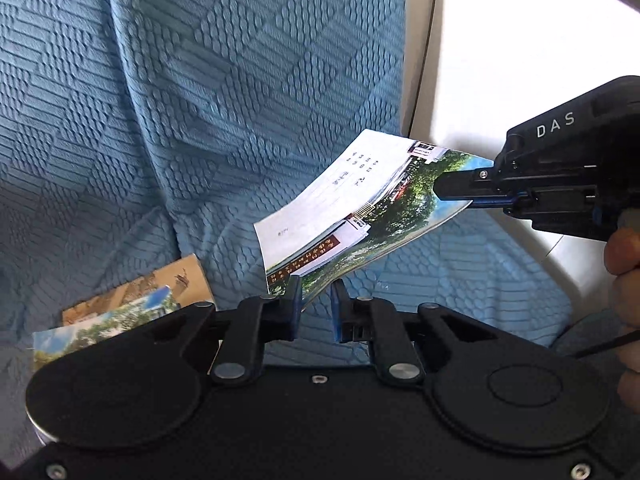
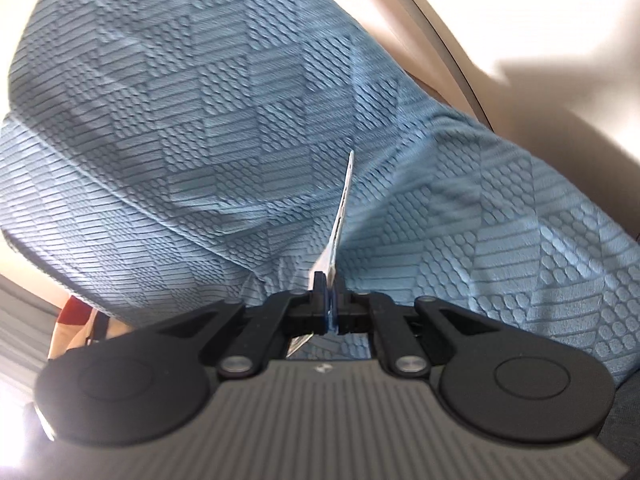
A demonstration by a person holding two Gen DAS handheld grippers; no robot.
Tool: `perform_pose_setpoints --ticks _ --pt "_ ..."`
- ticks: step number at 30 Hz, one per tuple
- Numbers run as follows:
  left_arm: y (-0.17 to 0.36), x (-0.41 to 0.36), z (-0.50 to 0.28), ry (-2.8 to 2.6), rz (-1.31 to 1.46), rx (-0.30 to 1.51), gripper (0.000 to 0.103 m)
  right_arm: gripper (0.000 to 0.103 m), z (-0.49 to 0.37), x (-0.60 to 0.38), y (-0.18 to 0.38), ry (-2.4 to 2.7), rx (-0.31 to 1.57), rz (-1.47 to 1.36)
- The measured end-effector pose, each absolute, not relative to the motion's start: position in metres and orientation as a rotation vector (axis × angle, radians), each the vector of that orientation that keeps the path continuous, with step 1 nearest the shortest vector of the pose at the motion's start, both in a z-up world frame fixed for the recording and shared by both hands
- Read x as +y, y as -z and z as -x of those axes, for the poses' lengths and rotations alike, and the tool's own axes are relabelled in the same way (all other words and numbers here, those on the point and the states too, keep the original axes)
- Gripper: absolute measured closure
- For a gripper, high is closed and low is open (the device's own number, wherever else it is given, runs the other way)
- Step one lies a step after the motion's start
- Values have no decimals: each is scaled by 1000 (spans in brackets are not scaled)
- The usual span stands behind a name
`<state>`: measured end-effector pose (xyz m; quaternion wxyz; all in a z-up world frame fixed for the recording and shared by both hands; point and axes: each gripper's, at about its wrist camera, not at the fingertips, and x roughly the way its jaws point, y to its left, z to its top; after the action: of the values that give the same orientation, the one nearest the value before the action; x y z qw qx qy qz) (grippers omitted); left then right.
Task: Organize objects
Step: 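Lift the booklet with the right gripper and carry it toward the stack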
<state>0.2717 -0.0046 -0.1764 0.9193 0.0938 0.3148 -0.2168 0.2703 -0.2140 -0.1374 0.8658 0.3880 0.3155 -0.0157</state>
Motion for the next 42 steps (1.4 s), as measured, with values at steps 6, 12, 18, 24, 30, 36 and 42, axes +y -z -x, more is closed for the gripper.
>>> perform_pose_setpoints --ticks 6,12,18,24,30,36,42 --pt "146 10 -251 453 -186 601 91 99 -258 -200 107 11 610 -766" --pt "116 29 -230 448 -191 547 91 99 -245 -177 75 -7 569 -724" --pt "90 56 -216 436 -190 508 91 98 -237 -152 49 -34 544 -713" --pt "64 90 -207 417 -203 461 90 98 -235 -122 30 -89 527 -703" --pt "49 130 -197 389 -191 434 90 98 -232 -87 19 -139 513 -687" --pt "56 168 -187 359 -187 452 90 97 -231 -54 32 -176 540 -678" --pt "94 196 -184 319 -171 524 90 97 -229 -28 67 -194 617 -677"
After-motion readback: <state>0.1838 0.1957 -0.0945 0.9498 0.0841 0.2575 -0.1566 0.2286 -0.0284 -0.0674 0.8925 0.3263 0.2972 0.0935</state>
